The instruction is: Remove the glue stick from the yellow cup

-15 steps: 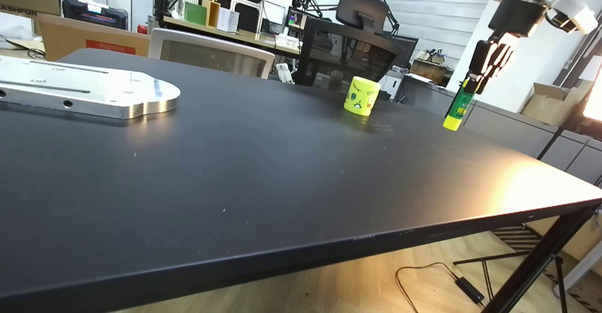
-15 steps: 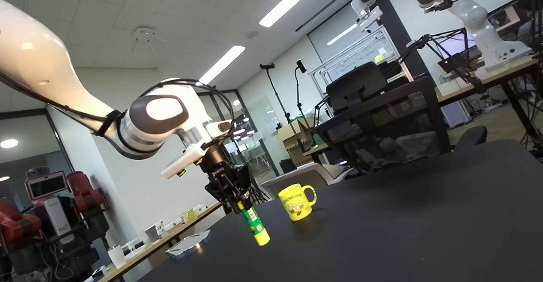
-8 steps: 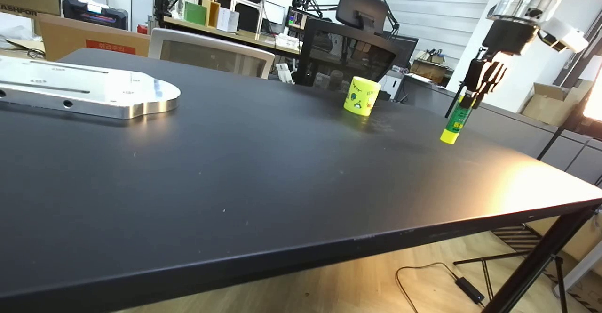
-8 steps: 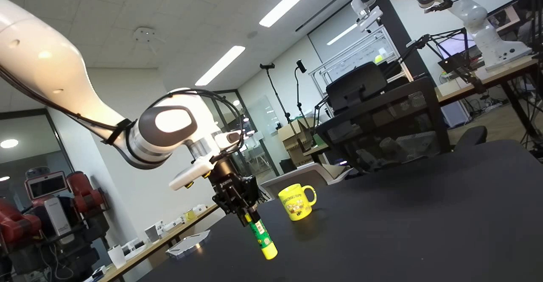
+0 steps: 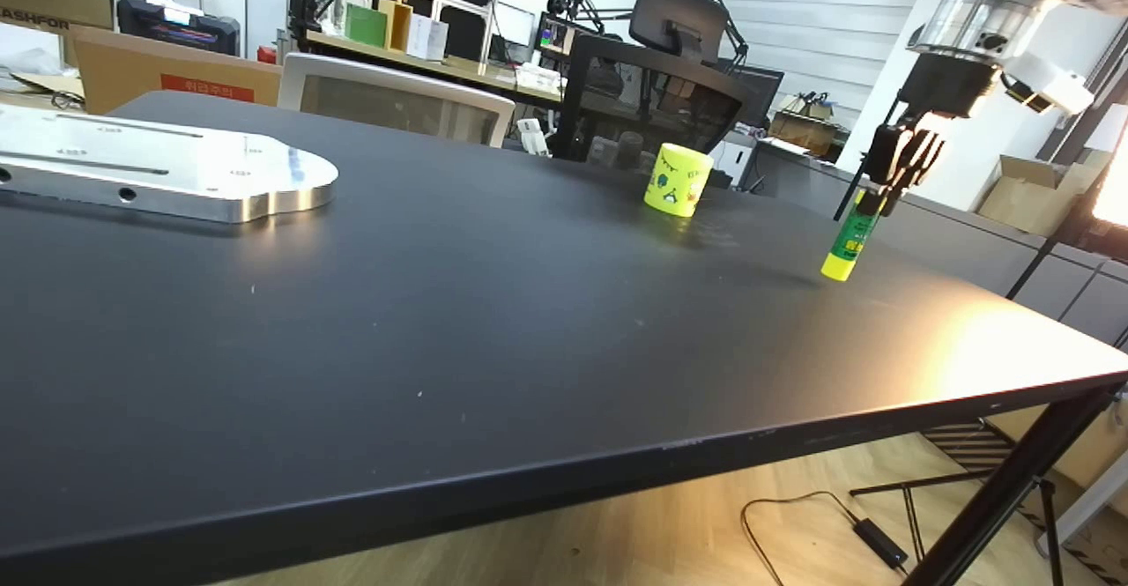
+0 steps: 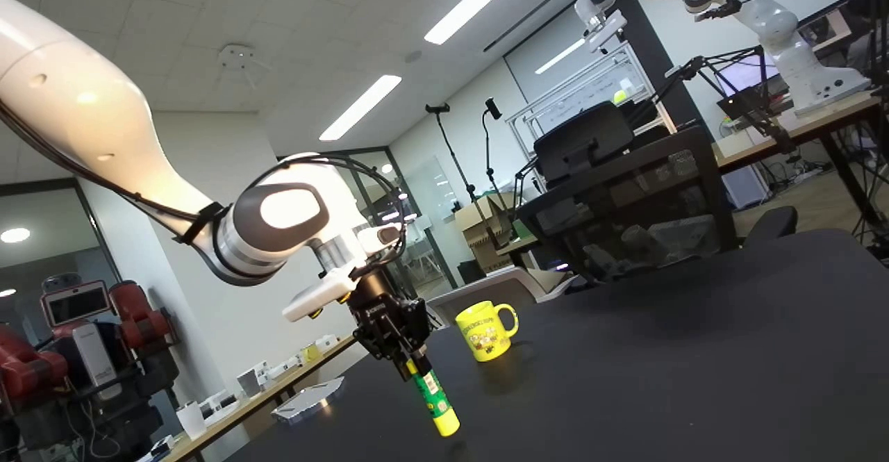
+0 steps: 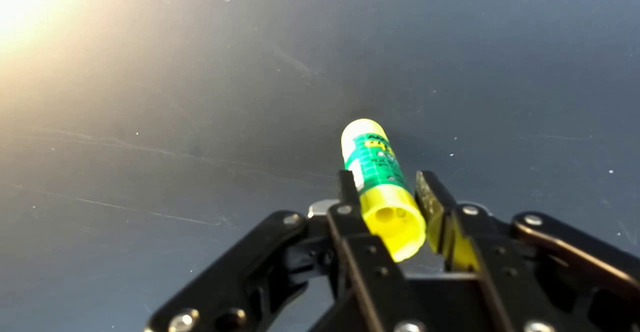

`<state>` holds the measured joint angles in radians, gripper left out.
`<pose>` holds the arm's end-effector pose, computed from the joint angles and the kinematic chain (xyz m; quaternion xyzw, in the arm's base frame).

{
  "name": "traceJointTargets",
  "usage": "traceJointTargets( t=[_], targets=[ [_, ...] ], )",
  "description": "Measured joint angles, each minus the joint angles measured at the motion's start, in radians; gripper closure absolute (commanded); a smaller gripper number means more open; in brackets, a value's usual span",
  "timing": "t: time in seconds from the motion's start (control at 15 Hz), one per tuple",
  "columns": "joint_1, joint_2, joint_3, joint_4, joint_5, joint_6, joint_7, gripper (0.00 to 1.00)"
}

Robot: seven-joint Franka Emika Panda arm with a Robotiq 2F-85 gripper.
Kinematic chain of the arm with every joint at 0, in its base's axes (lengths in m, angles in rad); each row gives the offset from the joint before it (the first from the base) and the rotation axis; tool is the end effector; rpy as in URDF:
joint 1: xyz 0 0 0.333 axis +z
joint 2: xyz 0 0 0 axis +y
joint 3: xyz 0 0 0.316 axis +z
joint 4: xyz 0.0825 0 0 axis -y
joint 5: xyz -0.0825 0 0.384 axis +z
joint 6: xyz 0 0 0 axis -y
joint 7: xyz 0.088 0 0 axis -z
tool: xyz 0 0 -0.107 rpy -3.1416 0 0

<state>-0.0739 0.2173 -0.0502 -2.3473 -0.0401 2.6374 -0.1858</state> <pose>0.5189 -0.0640 0.2468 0.9980 0.0488 0.0336 0.0211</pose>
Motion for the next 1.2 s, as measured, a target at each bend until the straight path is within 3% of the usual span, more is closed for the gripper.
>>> traceJointTargets(
  t=[0.4,0.47,0.53,0.93,1.0,1.07,1.2],
  targets=[
    [0.000,0.028,0.000,0.002,0.000,0.011,0.003,0.91],
    [0.000,0.030,0.000,0.003,0.000,0.015,0.004,0.41],
    [0.000,0.031,0.000,0.004,0.000,0.016,0.004,0.40],
    [0.000,0.001,0.000,0.004,0.000,0.009,0.005,0.02],
    [0.000,-0.014,-0.001,0.004,-0.004,-0.003,0.006,0.00],
    [0.001,-0.033,-0.002,0.004,-0.016,-0.022,0.009,0.11],
    [0.001,-0.064,-0.007,0.003,-0.038,-0.059,0.015,0.00]
  ],
)
